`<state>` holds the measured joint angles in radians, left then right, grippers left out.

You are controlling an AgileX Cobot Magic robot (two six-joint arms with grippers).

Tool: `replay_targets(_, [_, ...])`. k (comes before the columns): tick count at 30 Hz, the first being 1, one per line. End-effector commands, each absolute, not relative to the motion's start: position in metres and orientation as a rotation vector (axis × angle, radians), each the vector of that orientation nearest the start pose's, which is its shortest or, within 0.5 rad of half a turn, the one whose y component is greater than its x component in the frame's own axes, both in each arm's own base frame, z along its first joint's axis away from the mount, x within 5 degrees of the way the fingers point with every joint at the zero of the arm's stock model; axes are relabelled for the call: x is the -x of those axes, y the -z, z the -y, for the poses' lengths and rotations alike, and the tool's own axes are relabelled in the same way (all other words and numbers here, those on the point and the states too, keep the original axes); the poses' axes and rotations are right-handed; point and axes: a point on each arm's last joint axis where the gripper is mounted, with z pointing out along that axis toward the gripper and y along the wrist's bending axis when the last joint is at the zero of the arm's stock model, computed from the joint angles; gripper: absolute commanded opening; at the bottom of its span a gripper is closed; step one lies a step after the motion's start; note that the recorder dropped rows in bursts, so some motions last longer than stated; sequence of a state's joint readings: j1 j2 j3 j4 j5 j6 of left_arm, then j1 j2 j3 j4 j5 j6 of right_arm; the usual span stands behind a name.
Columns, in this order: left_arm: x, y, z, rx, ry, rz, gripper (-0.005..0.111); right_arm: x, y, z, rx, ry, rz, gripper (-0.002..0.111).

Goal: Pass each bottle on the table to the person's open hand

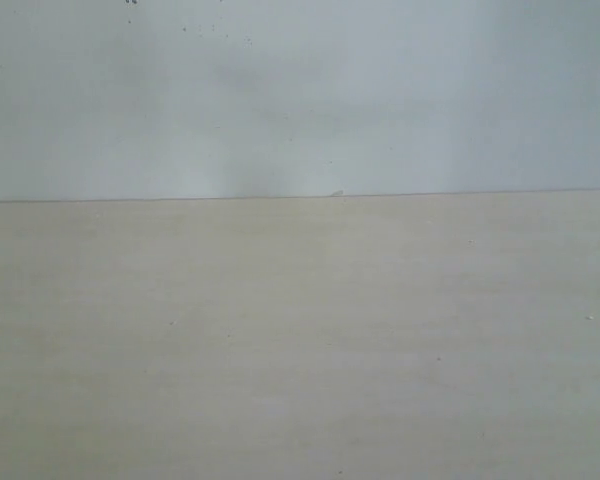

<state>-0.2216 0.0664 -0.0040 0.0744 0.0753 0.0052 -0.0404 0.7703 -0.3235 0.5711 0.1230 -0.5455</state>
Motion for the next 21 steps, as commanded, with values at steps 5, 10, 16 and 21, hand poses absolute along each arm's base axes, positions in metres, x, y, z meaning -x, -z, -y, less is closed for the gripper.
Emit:
replay_targets(5, [-0.061,-0.203,0.013,-0.239,0.103,-1.606,0.004,-0.093,-0.212,0.022,-0.247,0.143,-1.786,0.0])
replay_targets(10, [-0.061,-0.203,0.013,-0.239,0.103,-1.606,0.004,-0.075,-0.195,0.016,-0.235,0.122,-1.764,0.0])
replay_targets(16, [-0.061,-0.203,0.013,-0.239,0.103,-1.606,0.004,-0.063,-0.193,0.007,-0.192,0.074,-1.77,0.0])
replay_targets(21, [-0.061,-0.203,0.013,-0.239,0.103,-1.606,0.004,-0.055,-0.193,0.005,-0.221,0.118,-1.724,0.0])
